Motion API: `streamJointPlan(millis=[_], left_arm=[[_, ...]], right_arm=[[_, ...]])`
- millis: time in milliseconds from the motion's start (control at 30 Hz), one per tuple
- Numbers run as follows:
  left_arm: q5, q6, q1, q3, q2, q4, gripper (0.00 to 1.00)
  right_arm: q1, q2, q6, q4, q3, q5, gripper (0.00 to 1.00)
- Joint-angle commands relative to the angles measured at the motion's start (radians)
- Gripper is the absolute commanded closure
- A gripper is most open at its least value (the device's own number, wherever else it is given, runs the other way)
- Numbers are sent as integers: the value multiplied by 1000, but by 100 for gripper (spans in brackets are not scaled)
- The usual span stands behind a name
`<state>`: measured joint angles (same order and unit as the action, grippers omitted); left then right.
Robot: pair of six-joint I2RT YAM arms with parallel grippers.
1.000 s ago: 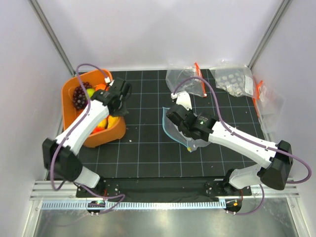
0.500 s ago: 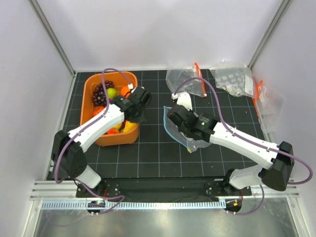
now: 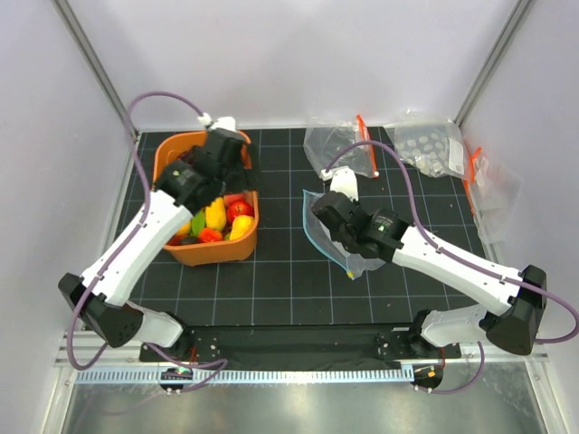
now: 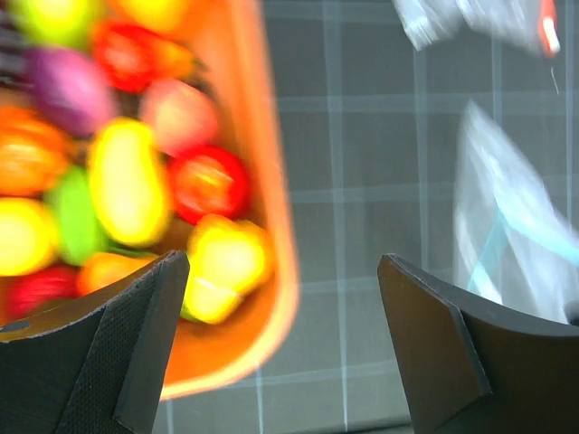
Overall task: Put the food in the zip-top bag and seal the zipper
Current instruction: Pick up the fake fruit from the bin.
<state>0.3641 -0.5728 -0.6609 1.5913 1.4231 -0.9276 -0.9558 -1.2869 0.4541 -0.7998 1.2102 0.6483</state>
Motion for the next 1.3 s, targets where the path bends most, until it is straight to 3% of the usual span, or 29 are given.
streamJointPlan(millis=[0,133,500,733,767,867,900,1000,1100,1267], left_arm=[[30,10,150,22,0,-39,7],[49,-2,274,22,65,-5,0],[-61,24,501,102,390,35,0],[-128,54,521,157,562,44,5],[-128,57,523,157,571,47,8],[-154,64,537,154,594,62,31],[-162,65,541,153,588,67,44],[-151,67,543,131,509,87,60],[-163,51,540,61,397,139,67],[-192,50,488,-36,151,171,67]], right_arm=[[-3,27,3,-6,25,8,99],[-3,28,3,-1,14,-9,99],[-3,52,-2,-24,6,-10,99],[-3,70,1,-35,2,-6,99],[-3,70,3,-38,3,-7,99],[-3,75,8,-44,2,-9,99],[-3,78,8,-47,2,-9,99],[-3,71,5,-44,2,-13,99],[-3,45,-3,-41,14,-24,99],[-3,8,-8,-26,41,-44,99]])
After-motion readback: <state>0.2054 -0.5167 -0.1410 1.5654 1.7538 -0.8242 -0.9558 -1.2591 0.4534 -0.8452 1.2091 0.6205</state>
